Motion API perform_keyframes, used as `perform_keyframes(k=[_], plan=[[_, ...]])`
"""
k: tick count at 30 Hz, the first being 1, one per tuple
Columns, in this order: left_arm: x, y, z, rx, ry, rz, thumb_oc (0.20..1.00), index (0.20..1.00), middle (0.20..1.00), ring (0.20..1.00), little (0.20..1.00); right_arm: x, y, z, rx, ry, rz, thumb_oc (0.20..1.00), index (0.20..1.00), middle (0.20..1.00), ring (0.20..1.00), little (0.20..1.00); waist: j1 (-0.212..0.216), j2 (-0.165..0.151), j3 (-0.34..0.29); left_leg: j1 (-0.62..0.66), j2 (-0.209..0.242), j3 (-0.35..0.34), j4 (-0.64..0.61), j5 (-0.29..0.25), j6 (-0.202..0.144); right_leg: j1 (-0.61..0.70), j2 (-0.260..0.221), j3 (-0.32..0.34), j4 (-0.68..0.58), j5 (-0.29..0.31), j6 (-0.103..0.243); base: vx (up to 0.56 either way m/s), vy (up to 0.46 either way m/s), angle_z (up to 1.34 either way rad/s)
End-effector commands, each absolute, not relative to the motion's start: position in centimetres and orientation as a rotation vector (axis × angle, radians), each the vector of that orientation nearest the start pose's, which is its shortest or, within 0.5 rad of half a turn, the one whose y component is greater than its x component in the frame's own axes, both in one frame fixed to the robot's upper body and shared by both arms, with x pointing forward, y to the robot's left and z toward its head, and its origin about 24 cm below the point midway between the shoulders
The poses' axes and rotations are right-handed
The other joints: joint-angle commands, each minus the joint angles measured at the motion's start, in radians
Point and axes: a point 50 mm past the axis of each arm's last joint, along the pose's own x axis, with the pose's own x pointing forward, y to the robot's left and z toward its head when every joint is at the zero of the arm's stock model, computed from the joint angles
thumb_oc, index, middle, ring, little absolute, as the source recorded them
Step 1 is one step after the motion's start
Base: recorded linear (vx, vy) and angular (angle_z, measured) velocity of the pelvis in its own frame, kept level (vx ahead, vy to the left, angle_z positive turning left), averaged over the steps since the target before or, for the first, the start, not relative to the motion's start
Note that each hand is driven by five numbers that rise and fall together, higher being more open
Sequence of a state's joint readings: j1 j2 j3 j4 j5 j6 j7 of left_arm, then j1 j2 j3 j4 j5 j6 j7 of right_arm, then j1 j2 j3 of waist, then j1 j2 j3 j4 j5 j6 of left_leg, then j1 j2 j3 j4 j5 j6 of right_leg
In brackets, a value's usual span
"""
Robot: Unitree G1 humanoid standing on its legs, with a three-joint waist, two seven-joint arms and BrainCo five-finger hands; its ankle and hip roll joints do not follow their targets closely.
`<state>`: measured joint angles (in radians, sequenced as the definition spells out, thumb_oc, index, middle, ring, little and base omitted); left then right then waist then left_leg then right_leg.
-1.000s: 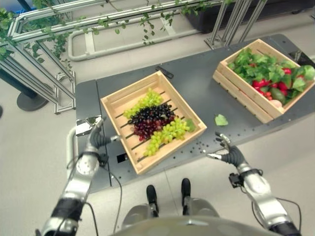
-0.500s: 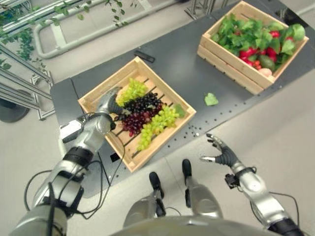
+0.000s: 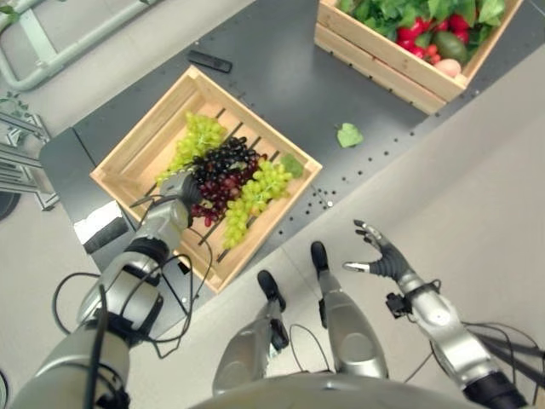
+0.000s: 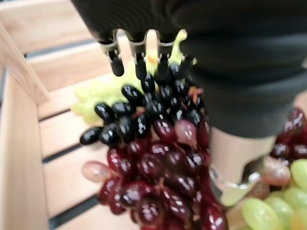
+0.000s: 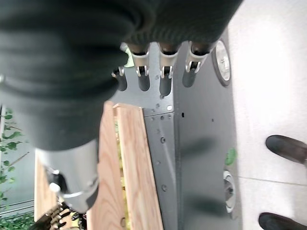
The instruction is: Pick up the fruits from the basket on one side to the basket on the other side
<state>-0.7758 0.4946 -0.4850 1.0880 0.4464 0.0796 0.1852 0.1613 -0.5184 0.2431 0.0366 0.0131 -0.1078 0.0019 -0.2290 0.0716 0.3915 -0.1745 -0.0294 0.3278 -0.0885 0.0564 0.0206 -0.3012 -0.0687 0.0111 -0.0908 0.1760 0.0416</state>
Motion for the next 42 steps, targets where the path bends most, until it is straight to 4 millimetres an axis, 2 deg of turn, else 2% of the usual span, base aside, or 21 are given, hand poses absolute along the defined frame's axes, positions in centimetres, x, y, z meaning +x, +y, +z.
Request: perform_keyframes(k=[1, 6, 11, 21, 25, 29, 30, 31, 34, 35, 36, 42], plan=[[37.4, 25.5, 7.1, 1.259, 0.320, 0.130, 1.000, 1.000, 1.000, 1.000, 1.000, 20.4, -19.2, 2.8, -0.420, 0.033, 0.256, 1.000, 1.000, 1.000, 1.000, 1.000, -0.006, -0.050, -0.046, -0.035, -0.012, -0.013, 0.001, -0.019, -0.060, -0.040, -0.103, 0.045, 0.018, -0.003, 0.173, 0.00, -0.008, -0.10], [36.8, 25.3, 5.7, 1.202, 0.369, 0.146, 1.000, 1.000, 1.000, 1.000, 1.000, 20.2, -19.1, 3.1, -0.406, 0.016, 0.244, 1.000, 1.000, 1.000, 1.000, 1.000, -0.021, -0.042, -0.032, -0.075, -0.019, -0.013, 0.001, -0.012, -0.062, -0.078, -0.105, 0.057, 0.013, 0.009, 0.172, -0.01, -0.012, -0.02], [36.7, 24.9, 5.0, 1.219, 0.372, 0.155, 1.000, 1.000, 1.000, 1.000, 1.000, 20.1, -19.1, 3.3, -0.402, 0.000, 0.241, 1.000, 1.000, 1.000, 1.000, 1.000, -0.030, -0.039, -0.028, -0.099, -0.021, -0.014, 0.001, -0.009, -0.063, -0.106, -0.099, 0.064, 0.014, 0.013, 0.167, 0.00, 0.000, 0.00], [36.5, 25.7, 5.2, 1.110, 0.387, 0.232, 1.000, 1.000, 1.000, 1.000, 1.000, 19.7, -19.1, 3.3, -0.382, -0.006, 0.221, 1.000, 1.000, 1.000, 1.000, 1.000, -0.041, -0.034, -0.023, -0.143, -0.024, -0.014, 0.001, -0.001, -0.066, -0.149, -0.093, 0.072, 0.011, 0.021, 0.161, 0.00, -0.003, 0.00], [36.6, 24.8, 4.9, 1.117, 0.372, 0.211, 1.000, 1.000, 1.000, 1.000, 1.000, 19.7, -19.1, 3.2, -0.370, -0.001, 0.212, 1.000, 1.000, 1.000, 1.000, 1.000, -0.044, -0.031, -0.020, -0.156, -0.024, -0.017, 0.001, 0.002, -0.068, -0.163, -0.092, 0.072, 0.012, 0.020, 0.159, 0.00, 0.000, 0.00], [36.0, 23.1, 2.9, 1.052, 0.406, 0.178, 1.000, 1.000, 1.000, 1.000, 1.000, 19.7, -19.1, 3.1, -0.359, 0.001, 0.196, 1.000, 1.000, 1.000, 1.000, 1.000, -0.047, -0.032, -0.016, -0.163, -0.026, -0.022, 0.001, 0.003, -0.068, -0.170, -0.090, 0.074, 0.014, 0.019, 0.156, 0.00, 0.000, 0.00], [35.5, 22.6, 1.9, 1.009, 0.430, 0.167, 1.000, 1.000, 1.000, 1.000, 1.000, 19.8, -19.1, 3.1, -0.361, -0.001, 0.190, 1.000, 1.000, 1.000, 1.000, 1.000, -0.046, -0.031, -0.016, -0.165, -0.026, -0.023, 0.002, 0.003, -0.067, -0.172, -0.090, 0.074, 0.014, 0.019, 0.155, 0.00, 0.000, 0.00], [34.6, 21.1, 0.1, 0.971, 0.460, 0.132, 1.000, 1.000, 1.000, 1.000, 1.000, 19.8, -19.0, 3.0, -0.353, 0.003, 0.184, 1.000, 1.000, 1.000, 1.000, 1.000, -0.046, -0.032, -0.015, -0.165, -0.027, -0.025, 0.003, 0.001, -0.066, -0.172, -0.090, 0.076, 0.015, 0.017, 0.153, 0.00, 0.000, 0.00], [34.6, 21.1, 0.1, 0.971, 0.461, 0.132, 1.000, 1.000, 1.000, 1.000, 1.000, 19.8, -19.0, 3.0, -0.353, 0.003, 0.183, 1.000, 1.000, 1.000, 1.000, 1.000, -0.046, -0.031, -0.016, -0.165, -0.027, -0.025, 0.003, 0.001, -0.066, -0.172, -0.090, 0.076, 0.015, 0.017, 0.153, 0.00, 0.000, 0.00], [33.1, 19.5, -2.1, 0.924, 0.501, 0.092, 1.000, 1.000, 1.000, 1.000, 1.000, 19.8, -19.1, 3.1, -0.356, -0.003, 0.171, 1.000, 1.000, 1.000, 1.000, 1.000, -0.042, -0.031, -0.015, -0.164, -0.028, -0.027, 0.007, -0.001, -0.066, -0.169, -0.089, 0.079, 0.016, 0.014, 0.148, 0.00, 0.000, 0.00], [32.3, 18.6, -3.3, 0.936, 0.519, 0.052, 1.000, 1.000, 1.000, 1.000, 1.000, 19.9, -19.0, 3.1, -0.362, -0.008, 0.168, 1.000, 1.000, 1.000, 1.000, 1.000, -0.039, -0.031, -0.016, -0.163, -0.029, -0.030, 0.008, -0.003, -0.065, -0.168, -0.087, 0.079, 0.015, 0.013, 0.147, 0.00, 0.000, 0.00], [30.7, 17.2, -5.0, 0.944, 0.527, 0.013, 1.000, 1.000, 1.000, 1.000, 1.000, 20.1, -19.2, 3.5, -0.382, -0.026, 0.147, 1.000, 1.000, 1.000, 1.000, 1.000, -0.023, -0.026, -0.012, -0.159, -0.028, -0.040, 0.007, -0.001, -0.065, -0.159, -0.083, 0.076, 0.012, 0.011, 0.142, 0.00, 0.000, 0.00]])
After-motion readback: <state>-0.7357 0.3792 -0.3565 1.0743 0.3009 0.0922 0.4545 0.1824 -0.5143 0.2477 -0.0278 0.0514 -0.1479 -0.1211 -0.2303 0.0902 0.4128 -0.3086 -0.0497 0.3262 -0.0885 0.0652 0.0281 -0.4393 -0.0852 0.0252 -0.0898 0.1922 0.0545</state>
